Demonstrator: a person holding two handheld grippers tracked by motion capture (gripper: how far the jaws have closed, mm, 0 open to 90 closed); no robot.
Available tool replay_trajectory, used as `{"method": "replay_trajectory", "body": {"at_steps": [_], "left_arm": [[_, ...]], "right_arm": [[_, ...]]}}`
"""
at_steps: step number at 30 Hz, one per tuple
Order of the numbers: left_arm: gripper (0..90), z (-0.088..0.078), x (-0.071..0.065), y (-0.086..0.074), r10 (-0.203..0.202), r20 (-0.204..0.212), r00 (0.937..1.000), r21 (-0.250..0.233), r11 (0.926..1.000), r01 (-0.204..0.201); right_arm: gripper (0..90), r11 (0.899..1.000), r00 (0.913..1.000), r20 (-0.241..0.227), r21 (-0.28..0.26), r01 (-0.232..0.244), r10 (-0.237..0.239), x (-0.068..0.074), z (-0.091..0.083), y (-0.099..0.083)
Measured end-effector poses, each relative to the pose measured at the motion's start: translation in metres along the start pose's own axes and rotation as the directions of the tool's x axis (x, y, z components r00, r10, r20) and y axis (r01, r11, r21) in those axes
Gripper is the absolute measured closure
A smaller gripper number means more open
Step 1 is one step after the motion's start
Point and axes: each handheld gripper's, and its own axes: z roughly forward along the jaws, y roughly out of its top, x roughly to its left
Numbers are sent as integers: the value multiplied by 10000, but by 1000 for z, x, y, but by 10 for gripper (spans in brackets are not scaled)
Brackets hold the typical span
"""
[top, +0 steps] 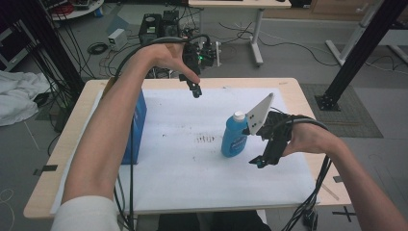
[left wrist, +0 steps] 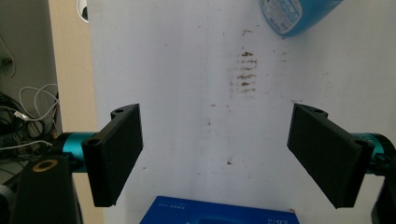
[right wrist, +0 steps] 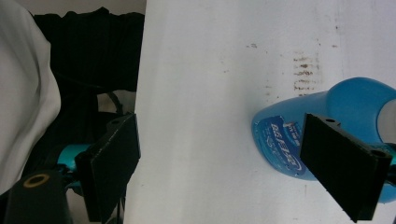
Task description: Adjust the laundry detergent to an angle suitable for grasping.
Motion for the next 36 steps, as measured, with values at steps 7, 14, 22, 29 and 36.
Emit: {"method": "replay_trajectory", "body": {"at_steps": [7,14,22,29,36], "left_arm": [[183,-5,-7,-3,11,-70,10000,-71,10000,-11],[184,-3,-17,-5,83,-46,10000,-185,9998,-83],[183,2,-35,-6,103,-74,9999,-52,9999,-104],[183,8,-55,-5,-205,-126,9997,-163,9997,203],[183,19,-76,0,-499,-20,9988,-265,9984,498]], "right_arm": [[119,9998,9999,11,145,-106,106,0,0,-2],[119,9996,9997,90,160,-218,217,1,1,-5],[119,9996,9996,157,158,-224,221,2,0,-7],[119,9994,9993,229,160,-297,294,2,-1,-9],[119,9994,9991,278,147,-311,307,2,-2,-10]]}}
